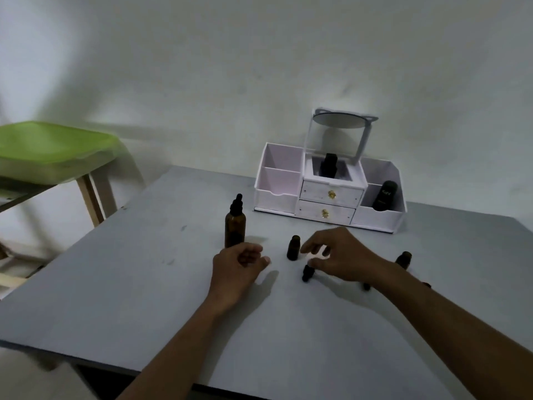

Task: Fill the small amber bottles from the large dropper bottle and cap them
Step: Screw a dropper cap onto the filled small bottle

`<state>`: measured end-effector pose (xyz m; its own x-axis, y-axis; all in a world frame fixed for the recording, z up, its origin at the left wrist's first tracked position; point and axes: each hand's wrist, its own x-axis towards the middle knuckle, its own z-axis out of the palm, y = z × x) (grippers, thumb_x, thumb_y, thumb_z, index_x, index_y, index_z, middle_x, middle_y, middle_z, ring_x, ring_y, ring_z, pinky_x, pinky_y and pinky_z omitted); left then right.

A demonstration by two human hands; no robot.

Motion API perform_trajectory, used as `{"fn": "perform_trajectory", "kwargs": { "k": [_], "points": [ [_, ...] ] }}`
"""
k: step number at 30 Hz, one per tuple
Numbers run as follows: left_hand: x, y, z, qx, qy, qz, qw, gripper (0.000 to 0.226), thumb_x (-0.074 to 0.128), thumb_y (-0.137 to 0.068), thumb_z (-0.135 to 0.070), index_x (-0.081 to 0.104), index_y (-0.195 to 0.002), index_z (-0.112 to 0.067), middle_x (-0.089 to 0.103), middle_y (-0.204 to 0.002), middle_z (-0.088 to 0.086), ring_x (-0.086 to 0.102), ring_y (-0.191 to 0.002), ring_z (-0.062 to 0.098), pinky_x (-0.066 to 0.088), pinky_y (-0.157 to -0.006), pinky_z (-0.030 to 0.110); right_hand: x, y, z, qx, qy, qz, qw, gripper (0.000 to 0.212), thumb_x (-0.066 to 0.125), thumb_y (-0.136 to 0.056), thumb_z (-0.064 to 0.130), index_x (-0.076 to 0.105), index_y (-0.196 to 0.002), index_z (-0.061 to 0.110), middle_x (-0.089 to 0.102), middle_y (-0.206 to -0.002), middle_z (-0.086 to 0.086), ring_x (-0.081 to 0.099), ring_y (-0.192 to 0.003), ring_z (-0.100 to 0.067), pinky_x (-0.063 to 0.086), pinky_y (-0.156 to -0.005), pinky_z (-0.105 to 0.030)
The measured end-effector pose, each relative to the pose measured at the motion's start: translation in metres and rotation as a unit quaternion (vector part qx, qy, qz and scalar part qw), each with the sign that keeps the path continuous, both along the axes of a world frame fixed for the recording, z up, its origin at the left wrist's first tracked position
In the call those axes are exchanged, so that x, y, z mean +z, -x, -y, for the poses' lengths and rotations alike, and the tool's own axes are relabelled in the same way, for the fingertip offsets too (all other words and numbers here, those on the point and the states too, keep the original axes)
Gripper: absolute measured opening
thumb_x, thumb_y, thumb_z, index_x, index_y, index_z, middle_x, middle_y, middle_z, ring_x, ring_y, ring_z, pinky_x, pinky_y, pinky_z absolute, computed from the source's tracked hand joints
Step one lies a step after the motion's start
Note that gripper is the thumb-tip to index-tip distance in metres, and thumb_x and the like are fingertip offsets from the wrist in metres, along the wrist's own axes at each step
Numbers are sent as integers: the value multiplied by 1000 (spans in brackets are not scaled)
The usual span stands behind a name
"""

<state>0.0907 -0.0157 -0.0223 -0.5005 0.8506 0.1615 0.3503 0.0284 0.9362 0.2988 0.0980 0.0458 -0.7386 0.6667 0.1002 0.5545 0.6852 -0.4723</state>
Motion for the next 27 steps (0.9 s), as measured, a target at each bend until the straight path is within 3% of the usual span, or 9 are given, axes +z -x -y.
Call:
{"fn": "perform_trajectory", "kwargs": {
  "k": [5, 11, 13, 15, 19, 22, 27],
  "points": [
    [-2, -17, -22, -29, -10, -7, 1000, 33, 79, -77, -27, 70, -108, -19, 70, -100, -9, 64, -91, 0, 50, -76, 7, -23, 0, 7, 28, -57, 122, 991, 35, 70, -90, 20, 66, -123, 29, 59, -129, 10, 50, -119, -10, 44, -103, -29],
    [-2, -19, -37, -29, -19, -9, 999, 37, 79, -78, -23, 68, -113, -18, 69, -102, -6, 63, -90, 0, 48, -71, 5, -36, 3, 4, 59, -102, 149, 982, 27, 63, -96, 19, 68, -121, 25, 62, -126, 5, 53, -113, -13, 46, -98, -29],
    [-3, -20, -40, -29, -22, -5, 999, 37, 79, -78, -22, 68, -113, -17, 70, -104, -4, 64, -91, 2, 50, -74, 7, -28, 0, 2, 40, -86, 83, 992, 24, 68, -92, 18, 71, -115, 24, 66, -117, 6, 57, -106, -10, 48, -94, -28],
    [-2, -20, -44, -34, -19, 5, 999, 40, 80, -77, -22, 68, -114, -17, 70, -106, -2, 65, -93, 4, 51, -79, 11, -18, -5, -3, -5, -60, -64, 996, 23, 76, -85, 16, 74, -106, 25, 71, -102, 9, 64, -94, -5, 54, -85, -26],
    [3, -23, -55, -60, -2, 1, 998, 52, 81, -74, -23, 64, -123, -17, 68, -116, -1, 63, -98, 6, 50, -88, 17, 4, -3, -13, -98, 50, -313, 943, 22, 81, -79, 8, 77, -97, 20, 78, -94, 6, 74, -88, -7, 59, -84, -23],
    [2, -27, -62, -64, 4, -13, 998, 59, 84, -71, -27, 63, -126, -18, 67, -120, 0, 63, -100, 7, 49, -90, 18, 10, 6, -18, -107, 89, -366, 920, 19, 81, -78, 6, 79, -95, 14, 79, -93, 1, 75, -90, -13, 58, -88, -28],
    [0, -27, -66, -68, 22, -20, 997, 61, 84, -70, -33, 63, -126, -18, 66, -122, 1, 63, -104, 11, 49, -94, 24, 0, 19, -27, -97, 110, -363, 920, 19, 82, -77, 6, 79, -94, 14, 79, -90, -3, 76, -88, -20, 60, -90, -42]
  ]
}}
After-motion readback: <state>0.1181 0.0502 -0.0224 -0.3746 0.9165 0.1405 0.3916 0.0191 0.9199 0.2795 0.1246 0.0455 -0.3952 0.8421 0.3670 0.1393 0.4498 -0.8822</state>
